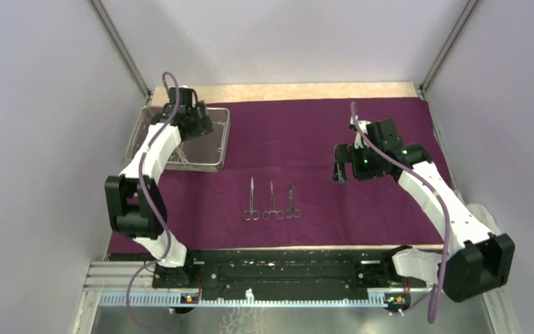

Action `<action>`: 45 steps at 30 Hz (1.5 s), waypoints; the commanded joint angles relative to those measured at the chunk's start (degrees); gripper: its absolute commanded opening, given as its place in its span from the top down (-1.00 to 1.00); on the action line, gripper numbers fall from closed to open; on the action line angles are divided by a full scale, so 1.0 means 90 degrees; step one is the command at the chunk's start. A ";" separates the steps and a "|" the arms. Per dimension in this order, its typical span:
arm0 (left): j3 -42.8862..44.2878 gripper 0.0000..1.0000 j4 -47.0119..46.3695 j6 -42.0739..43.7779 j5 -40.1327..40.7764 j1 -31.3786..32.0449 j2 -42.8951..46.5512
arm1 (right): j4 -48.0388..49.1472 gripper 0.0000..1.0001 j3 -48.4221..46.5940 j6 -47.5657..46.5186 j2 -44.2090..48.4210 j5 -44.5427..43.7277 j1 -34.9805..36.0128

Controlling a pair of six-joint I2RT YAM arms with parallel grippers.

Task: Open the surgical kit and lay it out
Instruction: Adjust the medical item in the container.

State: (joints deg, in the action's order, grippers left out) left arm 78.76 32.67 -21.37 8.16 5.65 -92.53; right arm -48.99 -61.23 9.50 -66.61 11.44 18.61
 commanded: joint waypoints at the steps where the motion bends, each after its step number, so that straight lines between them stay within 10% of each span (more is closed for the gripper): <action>1: 0.0566 -0.68 -0.0123 0.0045 0.0071 -0.0975 -0.0962 | 0.0409 -0.94 -0.0465 -0.0245 -0.0566 0.0067 -0.0007; 19: 0.2117 0.13 0.1890 0.0565 -0.0388 -0.1700 -0.3057 | 0.0550 -0.94 -0.1047 -0.0309 -0.1873 -0.0085 -0.0050; 36: 0.2162 0.44 0.1621 0.0749 -0.0866 -0.1776 -0.3346 | 0.0555 -0.92 -0.1028 -0.0208 -0.1870 0.0078 -0.0164; 45: 0.2849 0.47 0.1251 0.0585 -0.2635 -0.1769 -0.3669 | 0.0569 -0.92 -0.0972 -0.0186 -0.1887 0.0120 -0.0164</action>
State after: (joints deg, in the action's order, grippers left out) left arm 103.77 47.31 -14.90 -8.38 -10.13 -126.96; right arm -45.34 -67.96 7.57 -83.66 11.81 17.45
